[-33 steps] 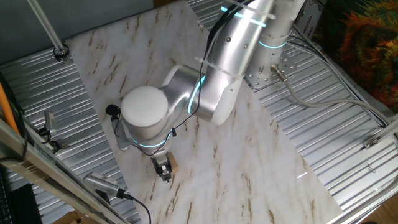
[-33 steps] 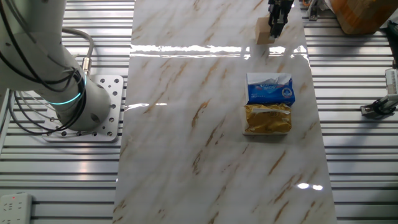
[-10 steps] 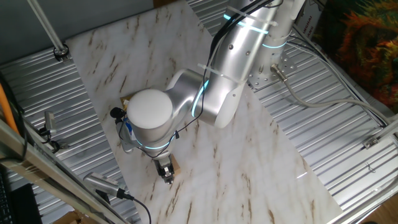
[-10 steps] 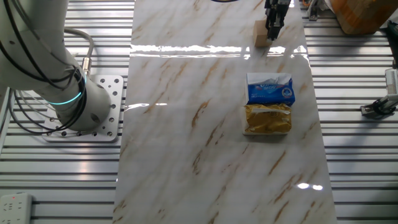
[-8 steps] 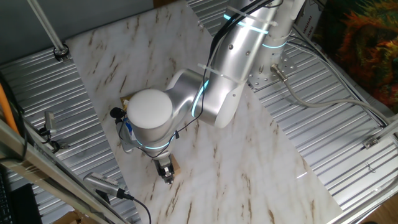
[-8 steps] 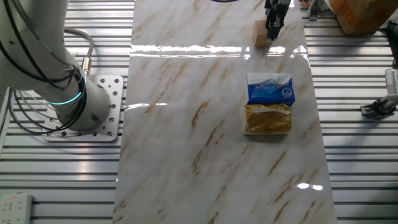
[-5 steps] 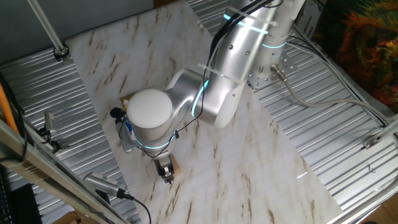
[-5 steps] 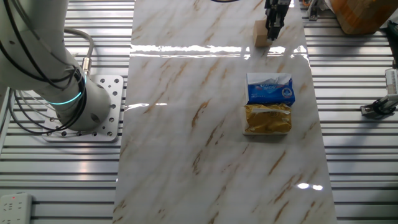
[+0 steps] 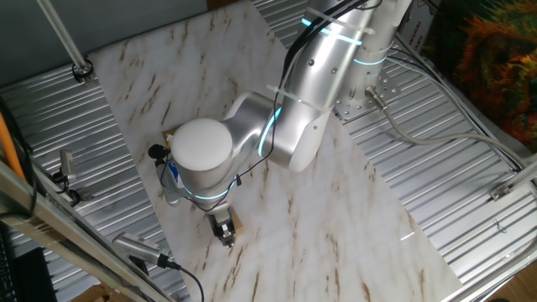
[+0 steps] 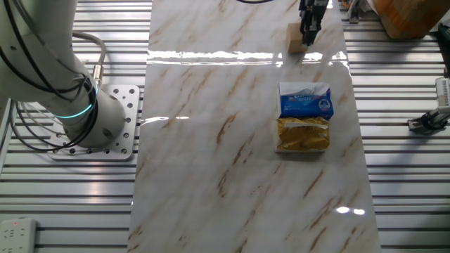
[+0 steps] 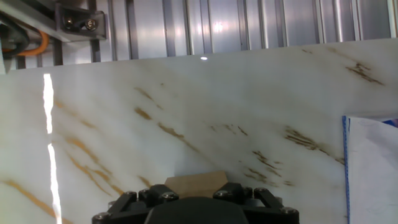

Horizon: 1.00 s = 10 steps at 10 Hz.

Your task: Pick up the small block on the left and move it to the right

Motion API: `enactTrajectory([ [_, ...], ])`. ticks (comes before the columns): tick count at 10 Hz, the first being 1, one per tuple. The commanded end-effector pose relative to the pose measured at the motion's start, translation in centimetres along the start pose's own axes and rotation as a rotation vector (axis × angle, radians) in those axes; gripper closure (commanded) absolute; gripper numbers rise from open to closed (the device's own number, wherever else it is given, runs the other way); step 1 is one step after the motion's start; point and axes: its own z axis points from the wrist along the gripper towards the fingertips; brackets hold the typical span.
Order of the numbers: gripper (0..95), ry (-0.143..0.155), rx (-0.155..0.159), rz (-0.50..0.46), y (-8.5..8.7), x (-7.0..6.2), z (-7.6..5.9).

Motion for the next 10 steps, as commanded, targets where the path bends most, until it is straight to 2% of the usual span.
enactTrajectory([
  [1, 0.0, -0.002, 0.003, -0.002, 0.01, 0.01, -0.02],
  [7, 0.0, -0.003, 0.002, -0.002, 0.01, 0.02, -0.01],
  [8, 19.0, -0.002, 0.002, -0.001, 0.01, 0.02, -0.01],
  [10, 19.0, -0.002, 0.001, -0.001, 0.01, 0.02, -0.01],
])
